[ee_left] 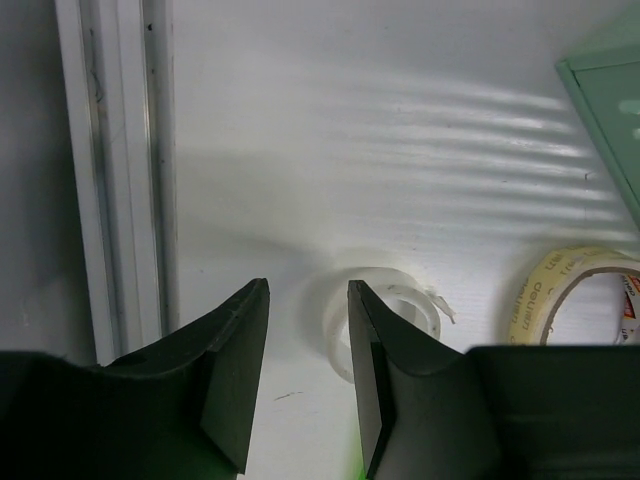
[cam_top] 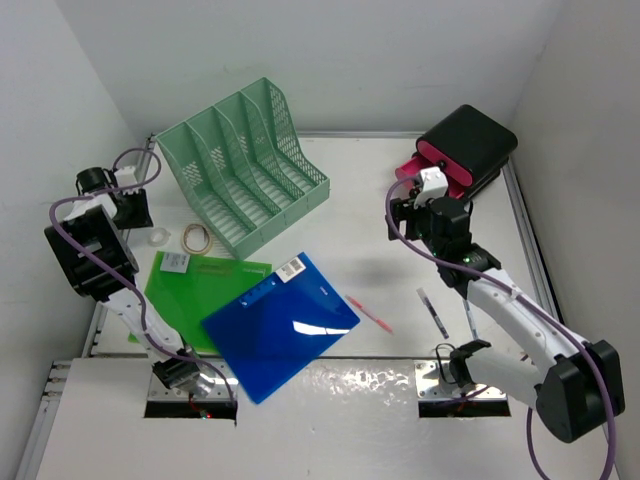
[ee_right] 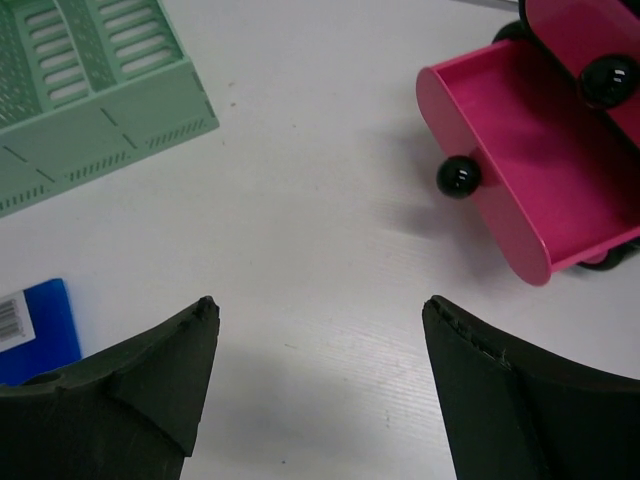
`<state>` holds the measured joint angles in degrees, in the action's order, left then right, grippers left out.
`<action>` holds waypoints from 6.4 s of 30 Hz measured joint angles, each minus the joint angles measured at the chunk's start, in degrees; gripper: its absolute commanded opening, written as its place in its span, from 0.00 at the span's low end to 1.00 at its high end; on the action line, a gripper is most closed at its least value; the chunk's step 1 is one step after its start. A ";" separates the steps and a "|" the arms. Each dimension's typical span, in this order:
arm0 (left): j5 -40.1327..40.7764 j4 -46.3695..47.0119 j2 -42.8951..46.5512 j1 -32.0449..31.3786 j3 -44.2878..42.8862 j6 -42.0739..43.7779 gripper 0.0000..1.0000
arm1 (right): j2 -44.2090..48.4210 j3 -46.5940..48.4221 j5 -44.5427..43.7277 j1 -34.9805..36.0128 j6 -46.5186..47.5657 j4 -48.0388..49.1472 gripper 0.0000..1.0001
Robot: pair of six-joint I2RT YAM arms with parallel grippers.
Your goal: Organize the desk
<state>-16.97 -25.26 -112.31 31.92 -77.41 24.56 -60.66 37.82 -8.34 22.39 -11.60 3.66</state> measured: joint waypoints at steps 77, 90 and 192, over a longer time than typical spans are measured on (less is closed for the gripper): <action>7.08 -16.55 41.94 -51.45 3.61 -2.21 0.00 | -39.12 25.16 26.53 19.39 -29.88 34.45 0.73; 9.92 -15.85 41.92 -51.45 4.00 -2.36 0.00 | -44.89 28.44 29.14 19.71 -36.92 38.01 0.00; 14.38 -13.70 44.61 -39.74 12.81 -1.01 0.87 | -58.25 56.72 -23.96 -6.29 33.51 -25.64 0.00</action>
<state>-2.59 -38.96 -67.70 -7.81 -64.60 23.55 -118.91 94.54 -32.29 16.10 21.91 -21.98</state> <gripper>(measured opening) 0.872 0.002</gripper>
